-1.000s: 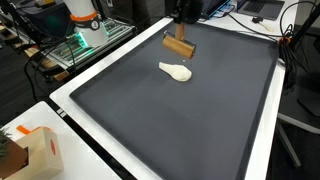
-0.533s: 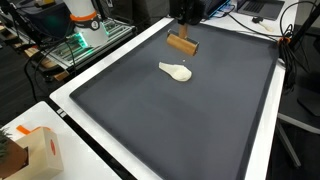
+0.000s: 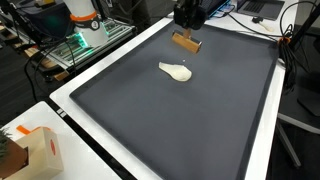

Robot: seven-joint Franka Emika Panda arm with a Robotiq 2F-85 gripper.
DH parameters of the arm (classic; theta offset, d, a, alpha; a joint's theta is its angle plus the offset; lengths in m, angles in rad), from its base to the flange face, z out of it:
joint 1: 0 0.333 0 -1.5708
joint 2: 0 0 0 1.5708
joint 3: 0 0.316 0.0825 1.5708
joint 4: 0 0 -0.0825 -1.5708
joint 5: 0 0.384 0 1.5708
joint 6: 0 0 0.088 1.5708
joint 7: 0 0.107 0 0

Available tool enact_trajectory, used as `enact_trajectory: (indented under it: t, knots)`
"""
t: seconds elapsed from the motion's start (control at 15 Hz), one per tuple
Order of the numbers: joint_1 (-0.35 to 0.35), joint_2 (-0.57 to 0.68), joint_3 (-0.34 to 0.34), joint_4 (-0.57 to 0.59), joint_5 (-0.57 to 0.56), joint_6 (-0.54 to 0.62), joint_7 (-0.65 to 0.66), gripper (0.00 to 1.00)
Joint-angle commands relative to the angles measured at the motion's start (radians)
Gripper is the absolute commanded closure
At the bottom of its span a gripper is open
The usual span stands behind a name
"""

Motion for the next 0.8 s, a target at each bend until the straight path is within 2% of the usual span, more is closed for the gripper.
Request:
enact_trajectory:
  t: [0.0,0.73]
  knots:
    - [-0.017,0.002,0.006,-0.013,0.067,-0.004,-0.048,0.76]
    - [-0.047,0.055,0.008,-0.017,0.181,0.005,-0.133,0.76]
